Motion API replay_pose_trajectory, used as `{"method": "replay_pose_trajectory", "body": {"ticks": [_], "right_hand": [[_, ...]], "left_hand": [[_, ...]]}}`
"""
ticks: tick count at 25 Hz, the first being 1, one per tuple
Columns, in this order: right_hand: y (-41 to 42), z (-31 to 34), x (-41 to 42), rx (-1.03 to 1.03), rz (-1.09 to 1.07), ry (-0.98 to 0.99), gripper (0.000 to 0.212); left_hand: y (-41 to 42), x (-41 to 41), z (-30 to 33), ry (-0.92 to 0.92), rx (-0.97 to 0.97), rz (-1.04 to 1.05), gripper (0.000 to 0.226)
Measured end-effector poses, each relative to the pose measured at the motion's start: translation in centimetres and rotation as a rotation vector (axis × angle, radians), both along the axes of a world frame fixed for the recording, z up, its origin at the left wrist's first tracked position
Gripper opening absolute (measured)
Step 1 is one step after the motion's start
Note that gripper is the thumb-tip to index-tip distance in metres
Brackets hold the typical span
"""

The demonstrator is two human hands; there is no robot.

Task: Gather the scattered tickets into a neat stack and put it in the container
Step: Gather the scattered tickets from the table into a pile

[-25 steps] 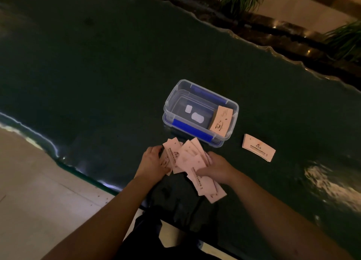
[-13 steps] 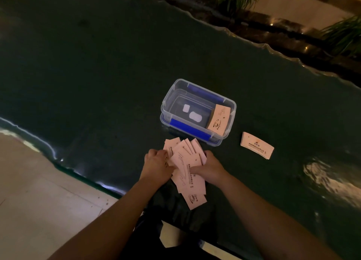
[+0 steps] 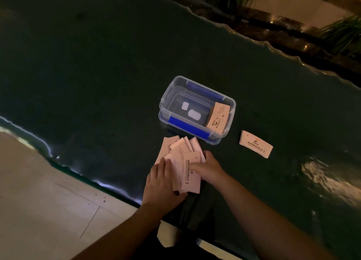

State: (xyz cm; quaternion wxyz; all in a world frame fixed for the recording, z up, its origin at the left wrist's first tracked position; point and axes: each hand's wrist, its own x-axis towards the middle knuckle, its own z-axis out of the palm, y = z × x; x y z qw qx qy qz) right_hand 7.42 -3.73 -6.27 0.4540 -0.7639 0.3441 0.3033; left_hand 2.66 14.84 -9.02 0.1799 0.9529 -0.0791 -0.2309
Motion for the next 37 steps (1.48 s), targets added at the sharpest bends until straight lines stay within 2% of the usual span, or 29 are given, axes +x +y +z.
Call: {"method": "replay_pose_trajectory", "body": {"ticks": [3, 7, 12, 17, 18, 21, 22, 25, 28, 30, 32, 37], "right_hand": [[0.2, 0.0, 0.4, 0.009, -0.016, 0.01, 0.072], [0.7, 0.2, 0.8, 0.044, -0.051, 0.004, 0.06], [2.3, 0.4, 1.2, 0.067, -0.13, -0.018, 0.047], [4.1, 0.8, 1.3, 0.046, -0.13, -0.017, 0.057], [4.4, 0.9, 1.3, 0.055, -0.148, -0.018, 0.06], [4.8, 1.0, 1.3, 0.116, -0.203, -0.035, 0.064], [4.8, 1.1, 1.3, 0.128, -0.215, -0.04, 0.064], [4.5, 1.0, 1.1, 0.161, -0.28, -0.081, 0.065], [4.7, 1.1, 0.7, 0.184, -0.37, -0.116, 0.066], [4.6, 1.0, 0.5, 0.195, -0.393, -0.122, 0.074], [4.5, 0.9, 0.6, 0.209, -0.386, -0.11, 0.078], [4.2, 1.6, 1.1, 0.248, -0.333, -0.066, 0.069]], "left_hand": [[1.0, 2.1, 0.5, 0.028, -0.038, -0.032, 0.121], [1.1, 4.4, 1.9, 0.119, -0.013, 0.052, 0.129], [1.6, 6.1, 2.5, 0.216, -0.183, 0.121, 0.128], [2.6, 6.8, 2.7, 0.382, -0.292, 0.026, 0.132], [2.7, 7.0, 2.9, 0.41, -0.336, 0.039, 0.129], [2.4, 7.2, 3.2, 0.384, -0.484, 0.159, 0.092], [2.3, 7.1, 3.1, 0.361, -0.5, 0.199, 0.087], [1.9, 6.7, 2.6, 0.297, -0.481, 0.339, 0.08], [1.1, 6.6, 2.2, 0.27, -0.542, 0.456, 0.067], [0.8, 6.7, 2.2, 0.312, -0.573, 0.53, 0.065], [0.7, 7.2, 2.4, 0.344, -0.58, 0.538, 0.051], [0.6, 7.9, 2.7, 0.431, -0.614, 0.579, 0.041]]}}
